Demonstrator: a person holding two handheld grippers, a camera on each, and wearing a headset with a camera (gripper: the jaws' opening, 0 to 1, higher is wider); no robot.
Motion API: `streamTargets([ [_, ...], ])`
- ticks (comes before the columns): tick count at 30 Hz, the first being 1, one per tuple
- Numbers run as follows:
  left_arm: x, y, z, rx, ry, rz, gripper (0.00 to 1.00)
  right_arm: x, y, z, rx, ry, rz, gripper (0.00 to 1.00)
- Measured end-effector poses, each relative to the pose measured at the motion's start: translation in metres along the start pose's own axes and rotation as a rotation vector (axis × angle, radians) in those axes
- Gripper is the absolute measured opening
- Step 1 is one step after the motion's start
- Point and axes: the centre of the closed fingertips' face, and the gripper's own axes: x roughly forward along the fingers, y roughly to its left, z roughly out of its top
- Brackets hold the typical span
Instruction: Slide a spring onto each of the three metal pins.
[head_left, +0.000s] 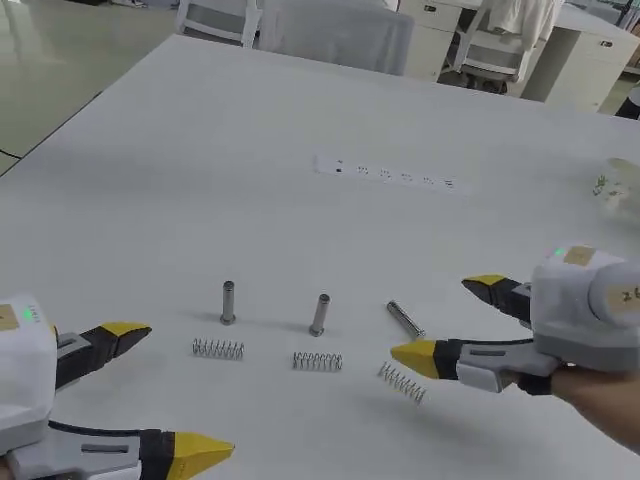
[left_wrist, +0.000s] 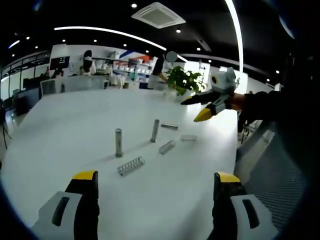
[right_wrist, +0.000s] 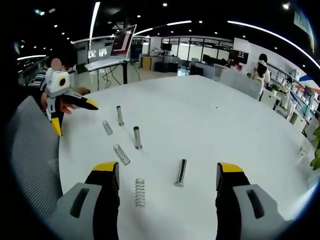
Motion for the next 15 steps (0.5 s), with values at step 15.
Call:
streamTargets([
  [15,-0.002,0.0,0.0,-0.001,0.001,0.01,0.91,0.041,-0.024,-0.007,-0.013,0.143,-0.001,0.52],
])
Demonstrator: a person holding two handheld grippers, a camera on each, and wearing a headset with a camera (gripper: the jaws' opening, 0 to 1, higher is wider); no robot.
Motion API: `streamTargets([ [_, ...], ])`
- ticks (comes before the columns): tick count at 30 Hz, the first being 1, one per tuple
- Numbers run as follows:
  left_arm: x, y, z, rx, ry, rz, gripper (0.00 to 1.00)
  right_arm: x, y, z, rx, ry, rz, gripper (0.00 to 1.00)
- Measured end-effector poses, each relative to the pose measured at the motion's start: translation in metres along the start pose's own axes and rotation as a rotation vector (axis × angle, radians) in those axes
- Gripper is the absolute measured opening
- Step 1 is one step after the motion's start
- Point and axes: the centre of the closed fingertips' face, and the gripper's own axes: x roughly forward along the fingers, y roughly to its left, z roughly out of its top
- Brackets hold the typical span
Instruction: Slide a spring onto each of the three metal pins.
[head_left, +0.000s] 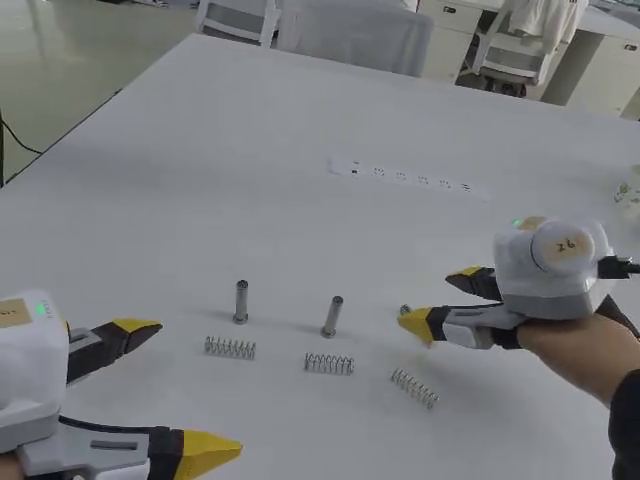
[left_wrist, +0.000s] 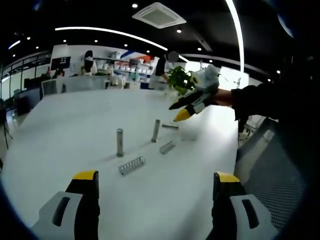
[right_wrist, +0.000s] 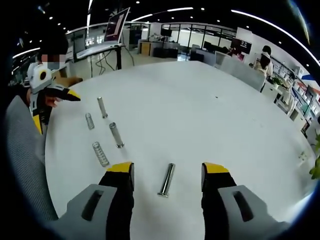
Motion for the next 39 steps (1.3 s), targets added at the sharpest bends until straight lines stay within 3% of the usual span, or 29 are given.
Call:
streamTargets([
  [12,-0.001,0.0,-0.002,-0.007,0.007,0.007,0.9,0.025,-0.004,-0.017,0.02,0.132,0.004,0.29],
  [16,-0.001,0.0,-0.003,-0.009,0.012,0.006,0.9,0.03,-0.005,-0.016,0.025,0.14,0.006,0.24],
  [21,0.0,-0.001,-0.005,-0.01,0.018,0.003,0.88,0.036,-0.007,-0.022,0.032,0.186,-0.004,0.15],
  [29,-0.001,0.0,-0.006,-0.014,0.019,0.006,0.88,0.04,-0.01,-0.026,0.056,0.216,-0.008,0.07],
  [39,0.0,0.0,-0.005,-0.012,0.017,0.008,0.87,0.041,-0.012,-0.029,0.124,0.241,-0.005,0.06],
])
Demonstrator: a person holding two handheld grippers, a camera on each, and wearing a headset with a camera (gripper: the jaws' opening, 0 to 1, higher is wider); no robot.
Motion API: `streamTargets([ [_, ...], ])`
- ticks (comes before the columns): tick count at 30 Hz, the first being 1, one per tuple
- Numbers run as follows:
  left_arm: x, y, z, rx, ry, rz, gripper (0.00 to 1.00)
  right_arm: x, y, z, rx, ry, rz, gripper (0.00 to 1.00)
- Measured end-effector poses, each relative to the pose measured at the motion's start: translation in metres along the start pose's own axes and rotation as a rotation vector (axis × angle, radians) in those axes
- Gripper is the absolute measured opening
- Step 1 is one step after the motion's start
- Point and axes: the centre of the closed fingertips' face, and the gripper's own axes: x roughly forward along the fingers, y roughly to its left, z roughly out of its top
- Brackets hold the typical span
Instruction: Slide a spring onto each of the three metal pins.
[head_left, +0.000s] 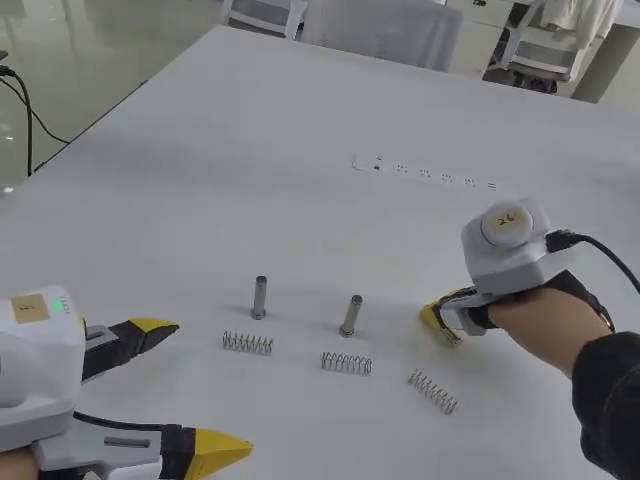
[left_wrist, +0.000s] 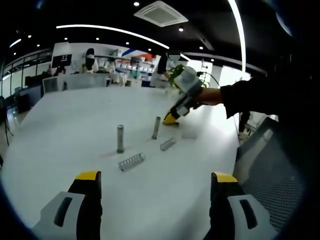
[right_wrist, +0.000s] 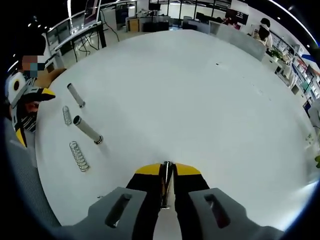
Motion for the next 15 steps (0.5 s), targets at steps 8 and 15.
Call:
streamTargets([
  [8,0.0,-0.001,0.004,0.008,-0.005,0.0,0.86,-0.007,0.002,0.001,0.023,-0.005,-0.004,0.05],
  [15,-0.001,-0.003,0.007,0.018,-0.01,-0.002,0.86,-0.027,0.008,0.007,0.042,-0.058,-0.007,0.05],
])
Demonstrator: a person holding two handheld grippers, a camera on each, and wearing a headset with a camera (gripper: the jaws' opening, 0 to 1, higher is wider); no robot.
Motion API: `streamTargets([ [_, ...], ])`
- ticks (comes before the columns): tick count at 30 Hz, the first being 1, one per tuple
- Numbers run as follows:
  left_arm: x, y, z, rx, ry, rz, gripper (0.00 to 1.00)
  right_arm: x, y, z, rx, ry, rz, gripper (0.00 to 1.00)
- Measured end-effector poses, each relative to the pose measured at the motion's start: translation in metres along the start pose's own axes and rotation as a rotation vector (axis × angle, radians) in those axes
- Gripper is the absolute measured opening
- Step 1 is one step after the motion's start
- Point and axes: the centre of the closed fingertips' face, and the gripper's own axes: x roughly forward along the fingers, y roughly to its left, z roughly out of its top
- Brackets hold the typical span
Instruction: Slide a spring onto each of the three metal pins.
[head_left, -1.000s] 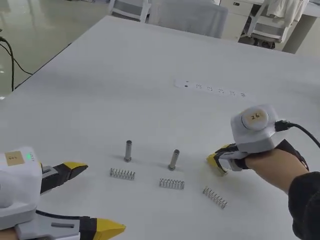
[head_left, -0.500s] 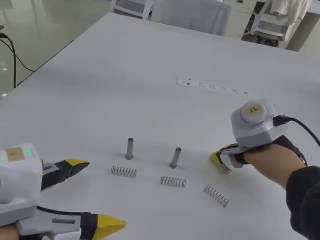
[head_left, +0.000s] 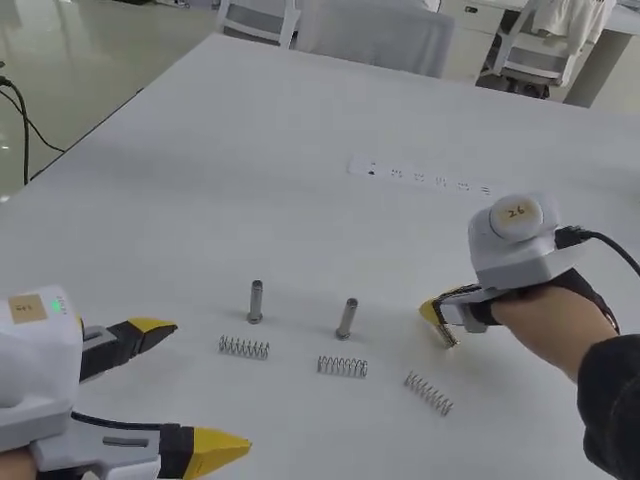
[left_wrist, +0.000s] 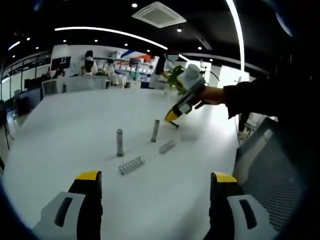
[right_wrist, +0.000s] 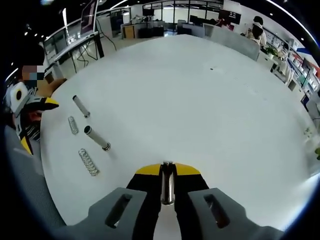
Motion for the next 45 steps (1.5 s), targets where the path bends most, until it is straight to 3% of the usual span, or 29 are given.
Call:
streamTargets([
  [15,-0.002,-0.006,0.006,0.024,-0.006,-0.01,0.85,-0.026,0.012,-0.002,-0.004,-0.065,-0.016,0.05],
  [34,-0.004,-0.008,0.007,0.035,-0.005,-0.012,0.85,-0.029,0.017,-0.006,0.001,-0.067,-0.004,0.05],
  [45,-0.005,-0.01,0.006,0.034,-0.003,-0.014,0.85,-0.029,0.019,-0.006,-0.036,-0.075,0.005,0.05],
])
